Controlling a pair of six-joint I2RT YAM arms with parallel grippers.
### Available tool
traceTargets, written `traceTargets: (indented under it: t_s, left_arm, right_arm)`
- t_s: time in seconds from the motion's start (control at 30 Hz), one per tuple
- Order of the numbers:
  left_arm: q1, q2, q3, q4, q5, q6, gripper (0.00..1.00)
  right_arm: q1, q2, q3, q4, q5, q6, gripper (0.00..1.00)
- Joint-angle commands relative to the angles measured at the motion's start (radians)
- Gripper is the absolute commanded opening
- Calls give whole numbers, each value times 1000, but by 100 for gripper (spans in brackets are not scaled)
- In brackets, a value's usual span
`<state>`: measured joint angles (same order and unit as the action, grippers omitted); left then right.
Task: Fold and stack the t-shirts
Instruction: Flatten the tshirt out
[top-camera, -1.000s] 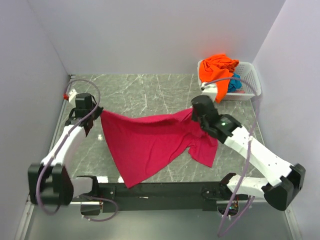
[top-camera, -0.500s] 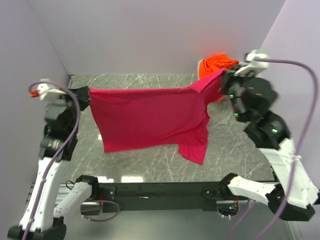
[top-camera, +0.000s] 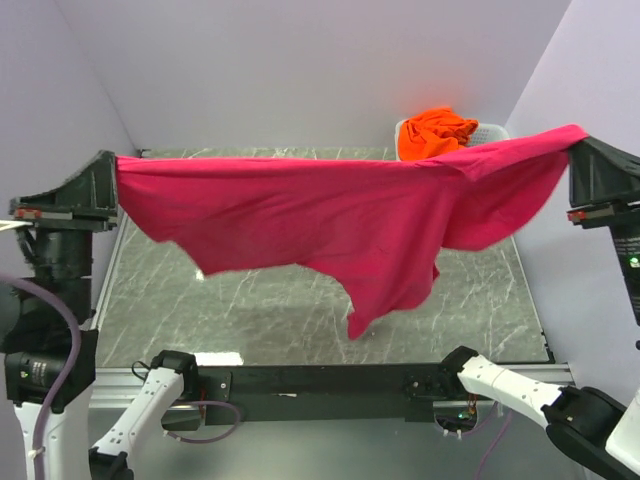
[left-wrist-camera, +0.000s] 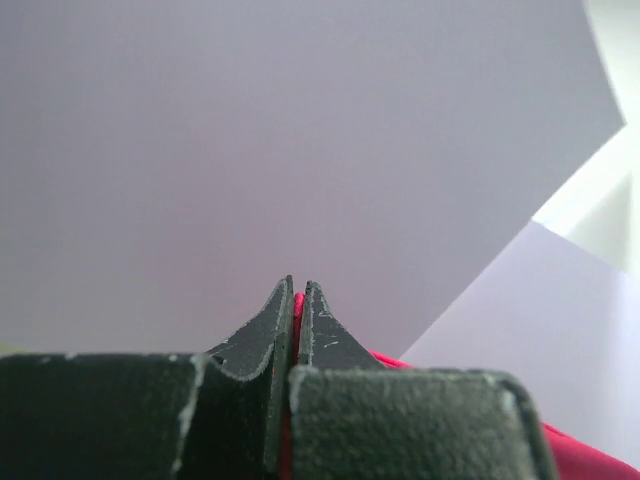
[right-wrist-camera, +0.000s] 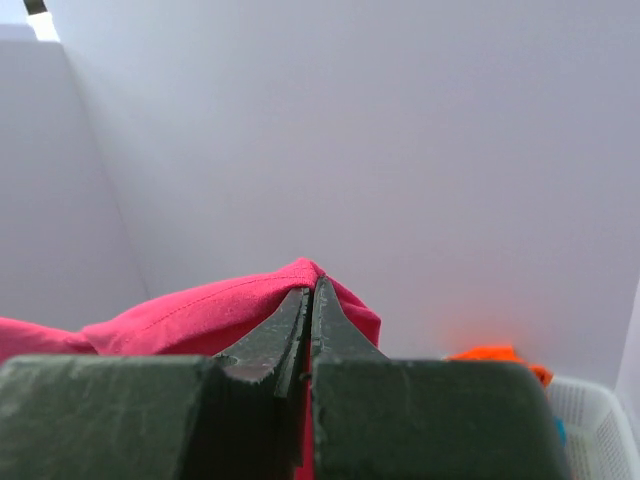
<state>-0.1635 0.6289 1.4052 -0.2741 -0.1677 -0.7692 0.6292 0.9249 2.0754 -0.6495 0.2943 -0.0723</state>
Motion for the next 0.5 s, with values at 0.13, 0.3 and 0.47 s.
traceTargets:
  t_s: [0.13, 0.3, 0.47]
  left_arm:
    - [1, 208, 112, 0, -12, 59, 1]
    - [2, 400, 80, -37, -193, 77, 1]
    - [96, 661, -23, -15, -228, 33, 1]
  right_arm:
    - [-5, 95, -10, 106, 157, -144, 0]
    - [-23, 248, -115, 224, 381, -219, 0]
    - [-180, 431, -285, 228, 208, -75, 0]
